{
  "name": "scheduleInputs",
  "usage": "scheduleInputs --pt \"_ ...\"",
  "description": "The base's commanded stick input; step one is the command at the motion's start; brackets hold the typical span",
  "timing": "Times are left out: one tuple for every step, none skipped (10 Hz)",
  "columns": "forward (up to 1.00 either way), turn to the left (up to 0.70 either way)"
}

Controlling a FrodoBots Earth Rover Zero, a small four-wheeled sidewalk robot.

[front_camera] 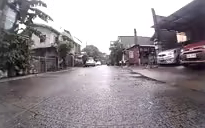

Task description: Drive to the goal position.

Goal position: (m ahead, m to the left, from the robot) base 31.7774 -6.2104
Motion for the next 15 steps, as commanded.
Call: scheduleInputs --pt "0.0 0.0" --pt "0.0 0.0" --pt "0.0 0.0" --pt "0.21 0.0" --pt "0.88 0.0" --pt "1.0 0.0" --pt "1.0 0.0" --pt "1.0 0.0" --pt "1.0 0.0" --pt "1.0 0.0" --pt "1.0 0.0" --pt "1.0 0.0" --pt "1.0 0.0" --pt "1.0 0.0" --pt "1.0 0.0"
